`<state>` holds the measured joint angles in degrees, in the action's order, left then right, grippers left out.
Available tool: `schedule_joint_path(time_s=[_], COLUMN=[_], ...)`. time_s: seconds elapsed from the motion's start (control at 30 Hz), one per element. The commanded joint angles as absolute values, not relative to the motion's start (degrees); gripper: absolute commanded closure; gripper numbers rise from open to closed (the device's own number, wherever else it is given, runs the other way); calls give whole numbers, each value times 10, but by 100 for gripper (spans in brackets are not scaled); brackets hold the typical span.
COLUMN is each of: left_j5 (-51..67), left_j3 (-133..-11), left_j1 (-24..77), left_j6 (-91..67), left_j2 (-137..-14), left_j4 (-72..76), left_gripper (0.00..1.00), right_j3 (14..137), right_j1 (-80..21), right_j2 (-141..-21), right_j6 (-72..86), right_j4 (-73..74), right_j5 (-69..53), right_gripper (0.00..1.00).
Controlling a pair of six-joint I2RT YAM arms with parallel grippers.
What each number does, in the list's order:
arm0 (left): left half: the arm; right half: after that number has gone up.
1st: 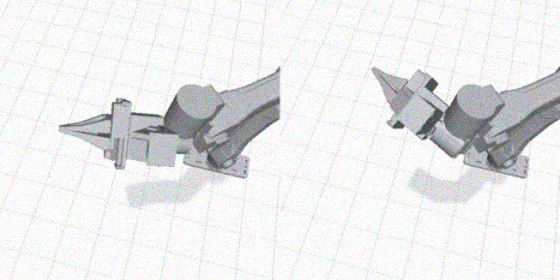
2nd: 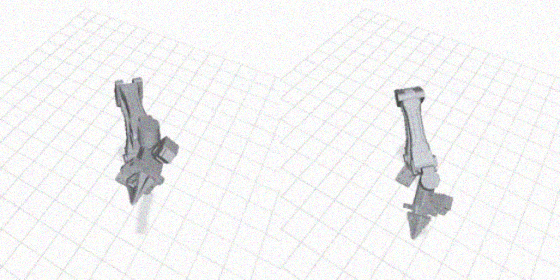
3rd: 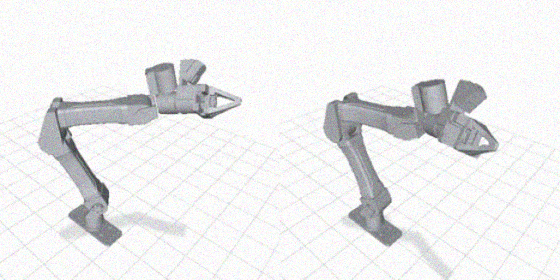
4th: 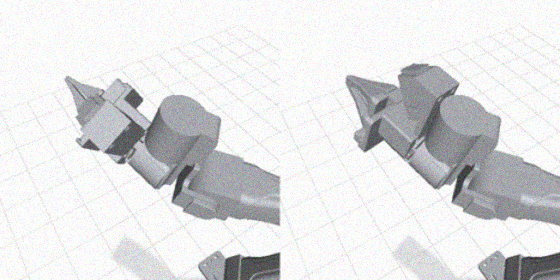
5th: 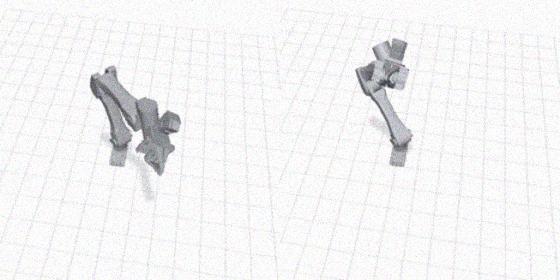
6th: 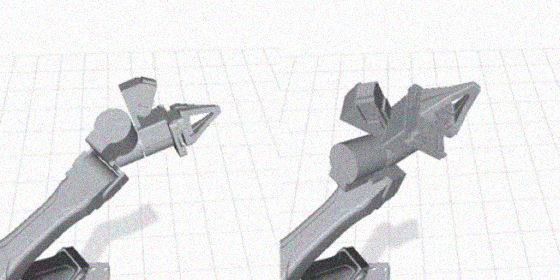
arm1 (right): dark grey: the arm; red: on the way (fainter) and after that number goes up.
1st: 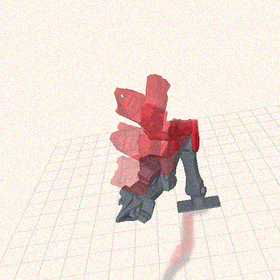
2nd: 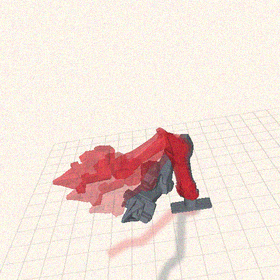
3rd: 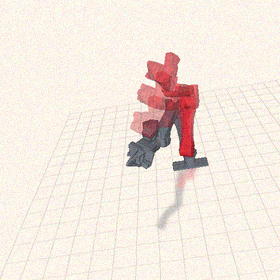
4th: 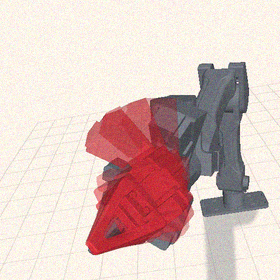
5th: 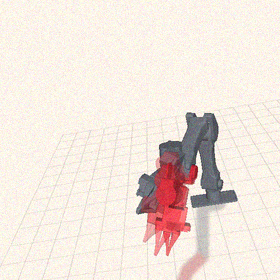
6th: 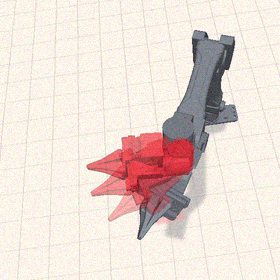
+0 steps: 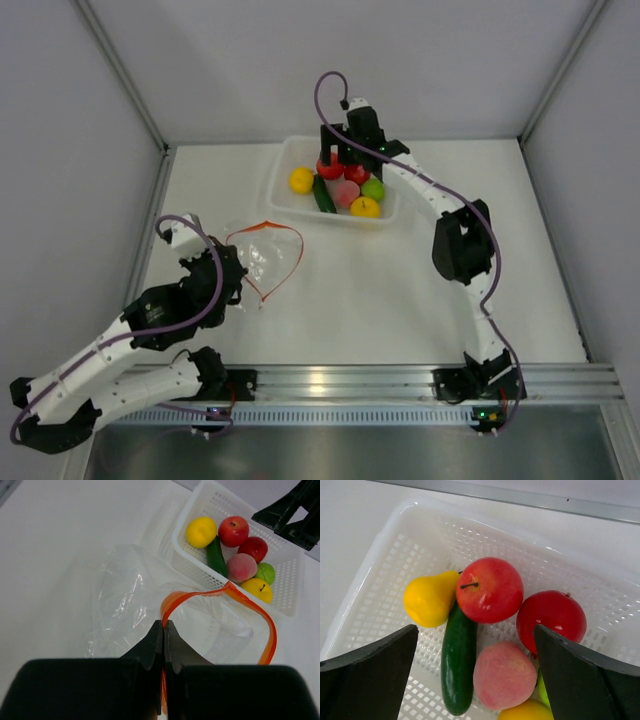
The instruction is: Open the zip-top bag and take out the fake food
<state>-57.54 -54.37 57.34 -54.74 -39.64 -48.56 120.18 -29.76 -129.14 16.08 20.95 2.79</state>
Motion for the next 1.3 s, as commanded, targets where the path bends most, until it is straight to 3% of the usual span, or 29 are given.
schedule_joint_path(time_s=[0.0,0.13,0.5,0.63,0.93,1.1,1.2,1.27], left_j5=[-606,-576,-409,-371,-310,-266,-237,-201], left_j3=[-590,-632,-711,-728,-801,-874,-914,-931], left_j1=[549,488,202,141,11,-27,-40,-53], left_j6=[-513,-481,-388,-378,-431,-426,-420,-414], left_j2=[-421,-461,-617,-673,-817,-909,-948,-959], left_j4=[-513,-526,-512,-489,-448,-444,-444,-444], left_gripper=[100,100,100,100,100,100,89,71], right_j3=[1228,1140,753,620,517,492,483,483], right_j1=[-297,-294,-257,-246,-246,-246,-246,-246], right_j2=[-1237,-1155,-784,-631,-375,-303,-279,-268], right_j6=[139,143,192,214,200,196,197,187], right_j4=[224,201,139,150,257,286,308,326], right_j5=[27,31,25,12,25,27,34,40], right_gripper=[1,0,0,1,1,1,1,1])
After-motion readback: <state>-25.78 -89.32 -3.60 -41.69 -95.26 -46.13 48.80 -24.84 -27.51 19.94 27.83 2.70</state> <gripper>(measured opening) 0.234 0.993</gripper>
